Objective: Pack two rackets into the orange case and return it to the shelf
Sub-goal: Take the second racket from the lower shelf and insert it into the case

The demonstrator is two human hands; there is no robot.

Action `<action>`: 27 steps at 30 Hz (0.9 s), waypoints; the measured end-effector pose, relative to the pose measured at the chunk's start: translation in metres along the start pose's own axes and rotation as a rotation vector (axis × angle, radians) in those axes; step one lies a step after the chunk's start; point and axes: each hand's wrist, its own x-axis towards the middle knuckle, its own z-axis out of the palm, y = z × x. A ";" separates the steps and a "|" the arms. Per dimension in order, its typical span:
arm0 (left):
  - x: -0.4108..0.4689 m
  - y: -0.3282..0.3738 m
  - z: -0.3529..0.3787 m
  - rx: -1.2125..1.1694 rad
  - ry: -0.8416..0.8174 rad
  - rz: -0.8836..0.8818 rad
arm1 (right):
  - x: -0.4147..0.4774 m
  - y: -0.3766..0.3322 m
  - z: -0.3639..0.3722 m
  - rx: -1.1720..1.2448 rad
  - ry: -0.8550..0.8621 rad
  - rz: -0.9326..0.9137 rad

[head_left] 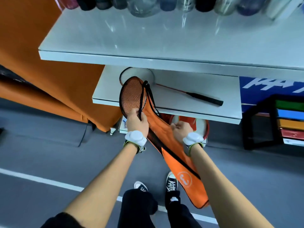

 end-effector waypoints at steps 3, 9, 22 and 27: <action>0.020 0.004 0.017 -0.015 0.008 -0.007 | 0.029 -0.007 0.002 -0.028 -0.023 0.002; 0.060 -0.003 0.044 -0.026 0.015 0.037 | 0.111 -0.032 -0.001 -0.083 0.049 -0.062; 0.126 -0.046 0.077 0.107 0.043 0.147 | 0.274 -0.073 0.025 -0.281 0.221 -0.105; 0.139 -0.057 0.080 0.140 0.051 0.184 | 0.295 -0.073 0.035 -0.369 0.213 -0.153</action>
